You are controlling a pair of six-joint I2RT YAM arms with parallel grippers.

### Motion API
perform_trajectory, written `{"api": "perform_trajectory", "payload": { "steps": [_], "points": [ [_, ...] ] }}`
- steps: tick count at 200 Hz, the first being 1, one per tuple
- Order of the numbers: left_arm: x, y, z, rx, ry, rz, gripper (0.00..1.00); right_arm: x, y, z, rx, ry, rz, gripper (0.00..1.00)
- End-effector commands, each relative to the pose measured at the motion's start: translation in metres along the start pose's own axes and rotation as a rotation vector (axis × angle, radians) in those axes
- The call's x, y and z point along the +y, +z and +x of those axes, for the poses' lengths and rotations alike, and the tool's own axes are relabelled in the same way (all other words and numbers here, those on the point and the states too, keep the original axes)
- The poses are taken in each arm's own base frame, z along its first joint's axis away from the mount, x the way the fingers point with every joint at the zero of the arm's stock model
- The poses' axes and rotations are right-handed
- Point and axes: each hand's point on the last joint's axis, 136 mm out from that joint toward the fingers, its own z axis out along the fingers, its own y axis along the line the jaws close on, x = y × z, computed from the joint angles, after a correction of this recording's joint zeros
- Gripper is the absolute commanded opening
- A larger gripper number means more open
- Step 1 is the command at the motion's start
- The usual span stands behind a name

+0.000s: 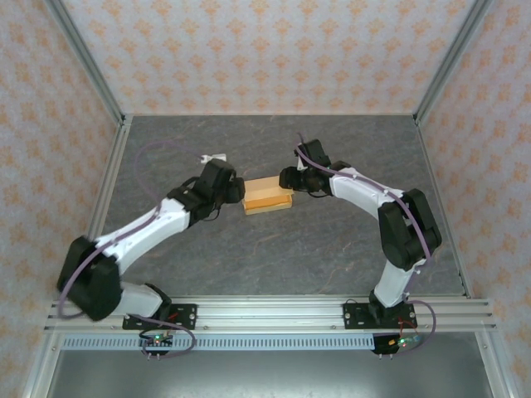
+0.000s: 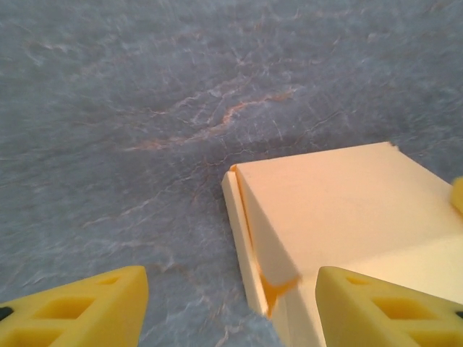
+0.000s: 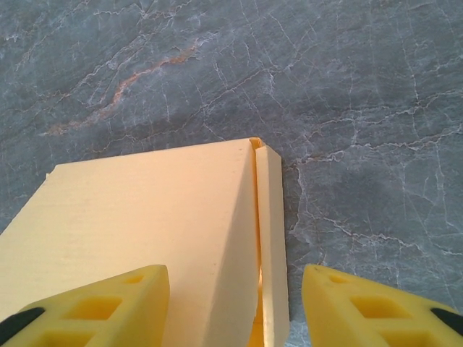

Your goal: Fold the paper box

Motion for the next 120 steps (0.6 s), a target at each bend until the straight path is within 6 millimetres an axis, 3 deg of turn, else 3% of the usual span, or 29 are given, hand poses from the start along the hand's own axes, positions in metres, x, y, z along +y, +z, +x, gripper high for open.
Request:
{"api": "perform_trajectory", "payload": {
  "steps": [1,29,74,120],
  "points": [
    [-0.021,0.031,0.007,0.090,0.031,0.077,0.62,-0.005,0.008,0.003,0.019,-0.022,0.038,0.51],
    [-0.021,0.056,0.023,0.131,0.025,0.073,0.60,-0.014,0.018,0.016,0.046,-0.017,0.056,0.50],
    [0.001,0.076,0.065,0.175,0.002,0.036,0.60,-0.029,0.033,0.031,0.064,-0.030,0.092,0.49],
    [0.000,0.067,0.049,0.127,0.020,0.030,0.62,-0.030,0.035,0.026,0.070,-0.067,0.114,0.47]
  ]
}}
